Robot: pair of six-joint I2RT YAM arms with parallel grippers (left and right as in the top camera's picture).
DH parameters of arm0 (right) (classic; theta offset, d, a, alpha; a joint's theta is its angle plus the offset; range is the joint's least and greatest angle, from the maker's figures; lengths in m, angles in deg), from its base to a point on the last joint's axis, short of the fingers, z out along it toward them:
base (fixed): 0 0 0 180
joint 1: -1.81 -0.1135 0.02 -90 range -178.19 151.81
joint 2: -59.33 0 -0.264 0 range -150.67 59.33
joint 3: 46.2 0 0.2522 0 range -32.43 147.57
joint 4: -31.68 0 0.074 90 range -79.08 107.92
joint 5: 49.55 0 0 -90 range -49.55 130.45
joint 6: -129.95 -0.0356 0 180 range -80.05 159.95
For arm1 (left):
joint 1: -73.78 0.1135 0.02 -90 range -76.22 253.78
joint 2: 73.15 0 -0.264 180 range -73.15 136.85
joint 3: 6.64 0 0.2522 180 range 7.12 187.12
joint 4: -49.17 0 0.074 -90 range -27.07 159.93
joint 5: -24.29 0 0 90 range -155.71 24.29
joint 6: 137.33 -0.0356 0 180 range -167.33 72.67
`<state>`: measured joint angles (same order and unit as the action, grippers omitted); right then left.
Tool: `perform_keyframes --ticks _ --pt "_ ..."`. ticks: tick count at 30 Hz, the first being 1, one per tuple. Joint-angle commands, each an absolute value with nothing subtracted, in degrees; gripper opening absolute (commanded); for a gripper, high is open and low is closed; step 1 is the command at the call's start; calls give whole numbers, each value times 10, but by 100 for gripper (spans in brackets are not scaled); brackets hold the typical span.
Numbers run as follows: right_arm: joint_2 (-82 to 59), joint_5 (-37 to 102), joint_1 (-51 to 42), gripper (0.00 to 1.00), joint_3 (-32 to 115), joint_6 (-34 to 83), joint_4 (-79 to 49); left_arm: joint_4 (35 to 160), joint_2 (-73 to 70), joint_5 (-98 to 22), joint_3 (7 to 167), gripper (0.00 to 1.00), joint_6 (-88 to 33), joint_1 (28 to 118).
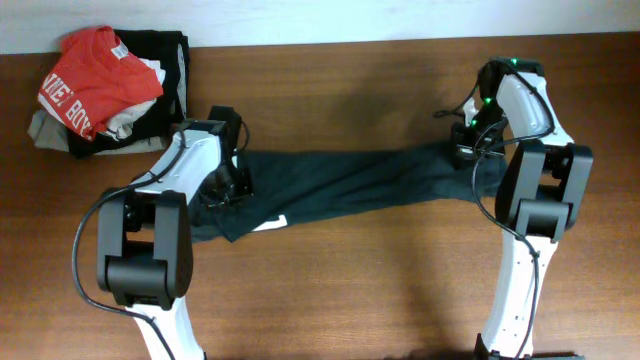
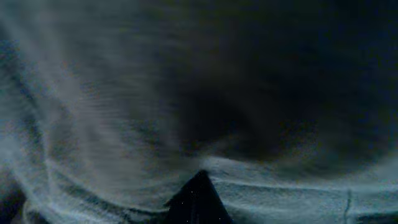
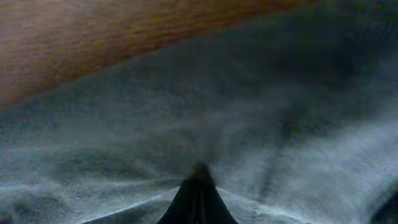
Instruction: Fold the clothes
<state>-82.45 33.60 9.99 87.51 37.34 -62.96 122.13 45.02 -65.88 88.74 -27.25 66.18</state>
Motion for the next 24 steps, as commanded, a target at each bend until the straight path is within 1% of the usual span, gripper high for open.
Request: perform_keyframes --ticks 1,5,7,10,11,12,13,14,15,16,17,19,20,21,24 --pt "-815 432 106 4 861 334 -626 1245 442 -760 869 1 -242 715" --pt "-815 425 108 4 871 319 -624 1251 441 -780 870 0 -240 782" --pt "-809 389 108 4 895 319 -638 1257 441 -780 882 1 -240 793" --pt "-792 379 109 4 967 320 -682 1287 432 -780 927 0 -240 792" --pt "-783 379 112 12 1007 322 -705 1302 422 -780 949 0 -240 790" --pt "-774 381 113 41 1048 331 -731 1312 407 -779 969 0 -240 787" --pt "-771 382 119 96 1090 346 -757 1317 391 -770 986 1 -240 784" --pt "-771 384 125 99 1120 356 -774 1316 377 -754 993 1 -240 782" --pt "-771 393 132 98 1136 357 -782 1312 366 -737 995 4 -240 780" --pt "-771 397 141 99 1142 357 -781 1309 355 -717 995 13 -240 779" --pt "-772 396 163 99 1139 357 -781 1310 347 -696 995 29 -240 779" --pt "-779 384 190 99 1114 380 -780 1316 348 -687 993 70 -240 779" --pt "-781 360 203 99 1090 411 -772 1316 348 -687 990 97 -240 779" --pt "-781 329 215 99 1060 446 -757 1316 348 -687 989 99 -240 779" --pt "-781 227 239 99 967 558 -714 1316 348 -686 989 99 -240 779"
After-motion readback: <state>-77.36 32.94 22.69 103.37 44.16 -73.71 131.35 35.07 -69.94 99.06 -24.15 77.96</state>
